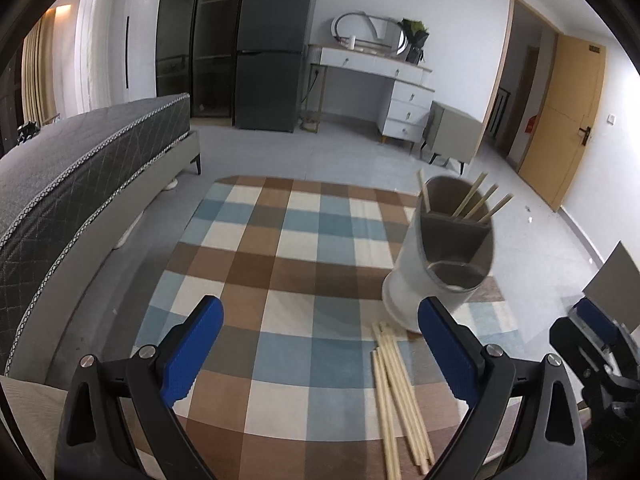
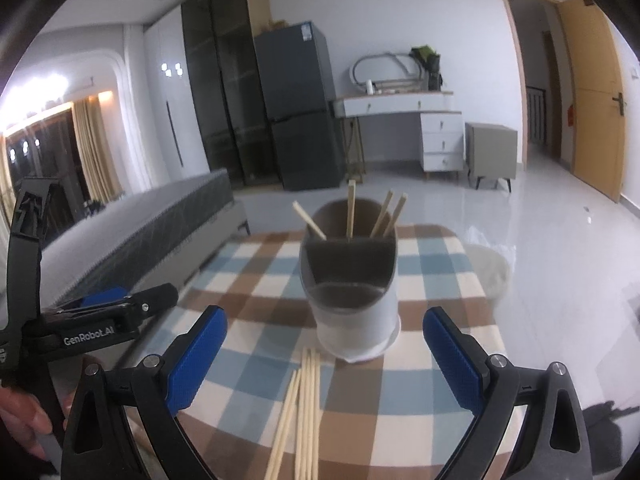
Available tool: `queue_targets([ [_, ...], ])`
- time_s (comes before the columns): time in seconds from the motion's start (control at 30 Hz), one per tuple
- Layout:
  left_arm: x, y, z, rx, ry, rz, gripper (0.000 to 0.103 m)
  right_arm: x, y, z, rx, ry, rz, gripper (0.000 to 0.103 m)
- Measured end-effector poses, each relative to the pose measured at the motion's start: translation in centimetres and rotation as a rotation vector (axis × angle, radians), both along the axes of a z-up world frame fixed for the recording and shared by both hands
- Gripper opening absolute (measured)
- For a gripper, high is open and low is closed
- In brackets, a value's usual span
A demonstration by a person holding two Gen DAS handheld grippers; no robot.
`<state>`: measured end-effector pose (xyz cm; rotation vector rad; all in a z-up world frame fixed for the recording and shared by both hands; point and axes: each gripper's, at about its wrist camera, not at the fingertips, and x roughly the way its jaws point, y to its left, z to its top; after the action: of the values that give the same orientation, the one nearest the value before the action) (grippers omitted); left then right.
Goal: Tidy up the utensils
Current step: 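Withdraw both open grippers back above the chopstick pile, then lower the right gripper to the chopstick pile and close on one chopstick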
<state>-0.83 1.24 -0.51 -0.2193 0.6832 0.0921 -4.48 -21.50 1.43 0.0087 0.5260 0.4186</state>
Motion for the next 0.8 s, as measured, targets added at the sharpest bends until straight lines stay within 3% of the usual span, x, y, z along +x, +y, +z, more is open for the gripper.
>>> queue_targets([
  [0.3, 2.4, 0.7, -3.7, -0.037, 0.139, 0.016, 0.095, 3.7, 1.5, -3.6, -0.092, 0.179, -0.012, 0.098],
  [0.37, 2.9, 1.3, -4.4, -0.064, 0.176, 0.030, 0.095, 4.6, 1.8, -4.5, -0.114, 0.227, -0.010, 0.092],
  [0.43, 3.4, 1.9, -5.0, -0.091, 0.203, 0.044, 0.095, 5.6, 2.3, -5.7, -0.135, 0.288, 0.013, 0.080],
  [0.57, 4.0, 3.0, -5.8, -0.126, 0.244, 0.072, 0.095, 7.1, 3.7, -8.3, -0.204, 0.387, 0.062, 0.066],
  [0.67, 4.4, 3.6, -6.5, -0.158, 0.281, 0.082, 0.095, 8.0, 5.2, -10.3, -0.281, 0.436, 0.102, 0.049],
  [0.73, 4.6, 4.0, -7.0, -0.181, 0.306, 0.087, 0.095, 8.6, 6.1, -11.4, -0.321, 0.462, 0.120, 0.032],
  [0.8, 4.8, 4.4, -7.4, -0.200, 0.326, 0.092, 0.095, 9.2, 6.9, -12.6, -0.357, 0.487, 0.138, 0.027],
])
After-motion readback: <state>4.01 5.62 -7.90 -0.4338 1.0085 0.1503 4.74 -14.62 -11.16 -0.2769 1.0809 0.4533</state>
